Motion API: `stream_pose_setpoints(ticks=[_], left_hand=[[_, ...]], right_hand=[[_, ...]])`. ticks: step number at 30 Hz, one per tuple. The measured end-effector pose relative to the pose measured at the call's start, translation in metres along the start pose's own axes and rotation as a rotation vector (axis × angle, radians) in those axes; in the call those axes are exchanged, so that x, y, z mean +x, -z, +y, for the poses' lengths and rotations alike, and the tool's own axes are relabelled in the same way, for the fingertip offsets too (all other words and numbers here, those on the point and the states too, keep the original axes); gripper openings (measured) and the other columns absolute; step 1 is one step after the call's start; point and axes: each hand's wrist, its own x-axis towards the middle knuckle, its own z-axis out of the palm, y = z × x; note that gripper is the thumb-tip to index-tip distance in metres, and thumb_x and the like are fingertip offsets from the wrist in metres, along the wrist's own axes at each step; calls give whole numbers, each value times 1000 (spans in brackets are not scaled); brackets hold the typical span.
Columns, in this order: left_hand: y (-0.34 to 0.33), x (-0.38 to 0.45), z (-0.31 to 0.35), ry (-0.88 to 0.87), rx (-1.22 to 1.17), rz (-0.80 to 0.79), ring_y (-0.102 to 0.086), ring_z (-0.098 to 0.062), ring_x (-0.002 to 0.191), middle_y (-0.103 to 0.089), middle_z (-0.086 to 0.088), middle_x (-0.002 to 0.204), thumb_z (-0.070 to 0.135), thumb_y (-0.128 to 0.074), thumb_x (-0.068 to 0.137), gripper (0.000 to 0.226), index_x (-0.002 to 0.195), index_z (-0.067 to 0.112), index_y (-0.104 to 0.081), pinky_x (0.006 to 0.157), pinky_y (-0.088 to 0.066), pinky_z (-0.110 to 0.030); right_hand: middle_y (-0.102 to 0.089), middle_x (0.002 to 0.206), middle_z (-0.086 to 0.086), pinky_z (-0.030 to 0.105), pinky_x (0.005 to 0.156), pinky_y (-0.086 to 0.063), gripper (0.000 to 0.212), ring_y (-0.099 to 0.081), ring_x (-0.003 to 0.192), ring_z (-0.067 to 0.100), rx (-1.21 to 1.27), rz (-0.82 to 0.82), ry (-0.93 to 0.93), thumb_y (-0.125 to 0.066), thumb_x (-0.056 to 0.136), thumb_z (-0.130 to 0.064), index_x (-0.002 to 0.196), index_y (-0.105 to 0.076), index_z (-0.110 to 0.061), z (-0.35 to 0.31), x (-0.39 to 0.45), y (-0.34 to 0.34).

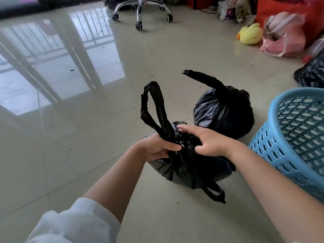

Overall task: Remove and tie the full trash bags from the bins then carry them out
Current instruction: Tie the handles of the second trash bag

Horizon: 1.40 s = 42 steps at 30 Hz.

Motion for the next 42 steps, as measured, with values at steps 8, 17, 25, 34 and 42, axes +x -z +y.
stream_pose_setpoints(ticks=[8,17,25,34,42], left_hand=[[1,3,-7,11,55,83,-67,-5,60,-69,5,60,-24,-40,81,46,67,13,-63,60,-55,-15],[-11,23,-17,-171,299,726,-49,-4,51,-52,8,53,-18,-50,77,38,62,16,-46,45,-40,-12],[-16,27,-18,-111,478,752,-52,-19,73,-60,-7,75,-5,-52,80,14,82,4,-63,65,-43,-29],[-14,16,-39,21,-347,438,-62,-14,65,-66,-2,72,16,-43,94,27,73,16,-60,60,-52,-23],[-7,16,-50,-170,-121,675,-65,-13,57,-63,-5,66,-10,-62,77,19,68,7,-58,53,-53,-23]], right_hand=[[-56,129,4,31,103,-36,36,-49,119,20,6,-123,-202,-42,87,-13,120,-54,-19,7,2,-7],[-58,91,13,30,82,-39,26,-51,91,23,-110,-44,-188,-35,91,-14,69,-50,-11,2,11,-20],[-55,89,7,23,73,-32,19,-44,88,16,-84,-39,-190,-36,92,-13,77,-46,-9,8,7,-26],[-37,63,-3,31,58,-28,33,-40,76,22,-168,-84,-232,-35,89,-14,58,-26,-16,13,6,-37],[-47,70,-8,26,68,-37,30,-49,76,15,-67,-222,-237,-44,89,-33,62,-43,-23,22,1,-39]])
